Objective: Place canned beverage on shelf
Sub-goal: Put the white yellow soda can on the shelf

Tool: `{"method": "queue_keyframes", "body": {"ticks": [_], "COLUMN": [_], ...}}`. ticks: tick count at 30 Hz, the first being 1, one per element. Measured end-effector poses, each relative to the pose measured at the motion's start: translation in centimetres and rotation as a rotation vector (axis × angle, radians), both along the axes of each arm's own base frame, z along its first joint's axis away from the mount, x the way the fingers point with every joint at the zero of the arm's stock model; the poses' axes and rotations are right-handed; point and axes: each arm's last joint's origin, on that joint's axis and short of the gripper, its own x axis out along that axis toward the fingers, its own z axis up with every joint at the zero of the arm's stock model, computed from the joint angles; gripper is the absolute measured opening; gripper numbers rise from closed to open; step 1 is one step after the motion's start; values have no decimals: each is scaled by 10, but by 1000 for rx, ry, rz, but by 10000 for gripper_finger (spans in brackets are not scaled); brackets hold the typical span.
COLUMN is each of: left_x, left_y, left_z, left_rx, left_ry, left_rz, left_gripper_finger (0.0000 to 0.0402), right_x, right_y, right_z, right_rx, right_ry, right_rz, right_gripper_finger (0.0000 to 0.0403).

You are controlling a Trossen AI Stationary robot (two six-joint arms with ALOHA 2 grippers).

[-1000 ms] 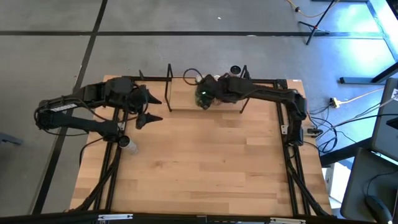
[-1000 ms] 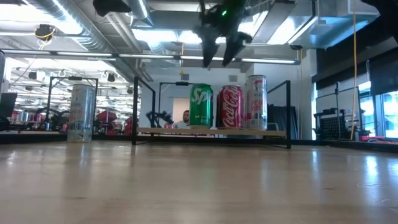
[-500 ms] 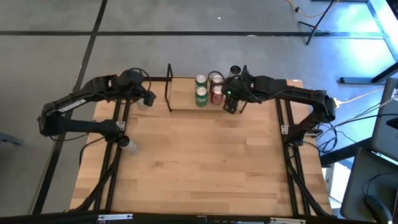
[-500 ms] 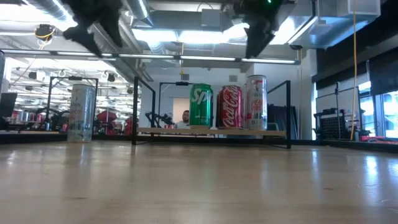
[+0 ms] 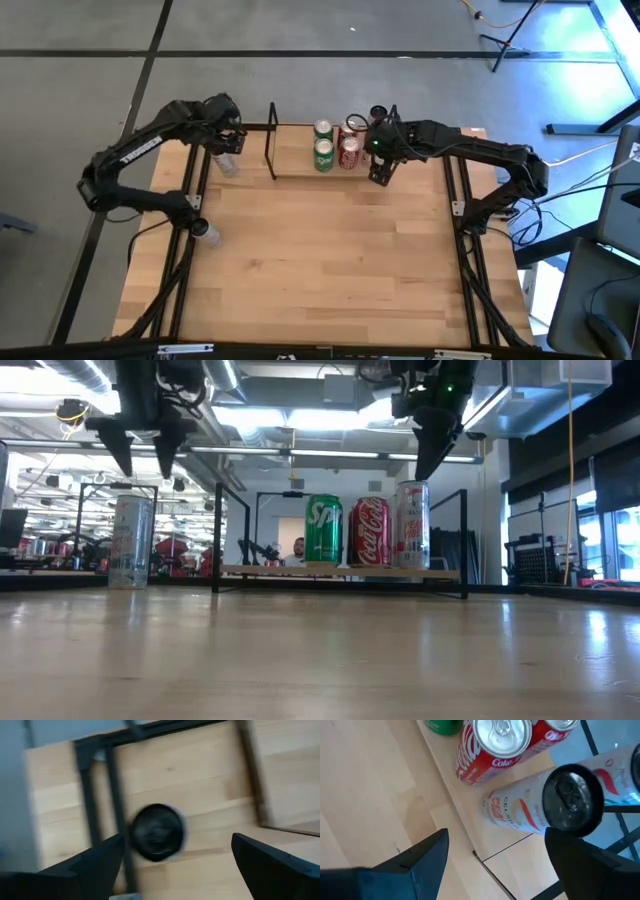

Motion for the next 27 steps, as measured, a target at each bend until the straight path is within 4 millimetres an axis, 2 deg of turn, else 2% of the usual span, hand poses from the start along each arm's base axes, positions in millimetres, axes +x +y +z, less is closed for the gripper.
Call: {"method": "queue_keyframes", "body": {"ticks": [4,9,22,27], "left_x": [-1,-3,-7,-9], "left_y": [10,26,55,62], "left_z": [-3,-15,-33,-49], "left_rx": [-81,-197,-288,-374], "left_ry": [113,155,163,145], "left_rz": [9,-31,-86,-82], "left_gripper_finger": [352,352,352,352], "right_x": [2,2,3,5], "right_y": [0,0,-1,-1], "right_z": [0,-1,0,1], "right_rx": [3,7,2,13], "right_ry": [-17,-15,-27,-56], "right_rz": [8,32,33,42], "right_gripper_finger": [312,312,312,312]}}
